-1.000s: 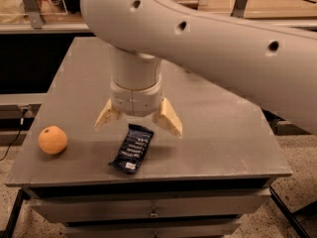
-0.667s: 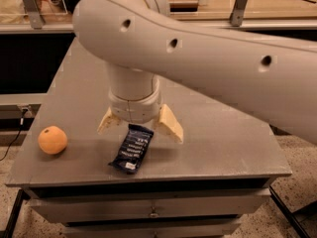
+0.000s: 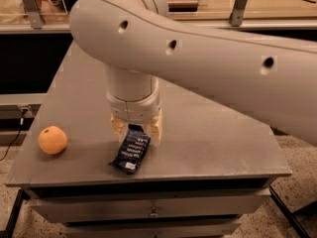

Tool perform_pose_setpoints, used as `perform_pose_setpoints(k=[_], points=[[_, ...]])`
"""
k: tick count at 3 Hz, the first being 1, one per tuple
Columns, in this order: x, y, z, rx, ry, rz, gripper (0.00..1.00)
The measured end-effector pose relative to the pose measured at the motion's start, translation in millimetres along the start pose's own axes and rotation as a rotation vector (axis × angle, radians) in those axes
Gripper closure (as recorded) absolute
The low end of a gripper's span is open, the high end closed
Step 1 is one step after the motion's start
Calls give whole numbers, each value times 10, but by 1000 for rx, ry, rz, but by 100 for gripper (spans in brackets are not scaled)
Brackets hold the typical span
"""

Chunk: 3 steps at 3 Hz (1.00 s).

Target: Pick rxbar blueberry

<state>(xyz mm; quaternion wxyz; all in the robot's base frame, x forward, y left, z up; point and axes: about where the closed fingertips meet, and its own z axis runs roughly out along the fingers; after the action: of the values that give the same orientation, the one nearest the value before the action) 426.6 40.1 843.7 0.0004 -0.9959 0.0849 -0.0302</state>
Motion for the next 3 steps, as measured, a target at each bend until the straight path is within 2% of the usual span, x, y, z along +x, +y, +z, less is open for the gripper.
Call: perform_pose_setpoints(k=[1,2,3], points=[[-2,2,-25,-1,-1,-4,36],[-23,-13,-70,-7,8,-19,13],[-60,-17,-88,-7,7,-28,0]])
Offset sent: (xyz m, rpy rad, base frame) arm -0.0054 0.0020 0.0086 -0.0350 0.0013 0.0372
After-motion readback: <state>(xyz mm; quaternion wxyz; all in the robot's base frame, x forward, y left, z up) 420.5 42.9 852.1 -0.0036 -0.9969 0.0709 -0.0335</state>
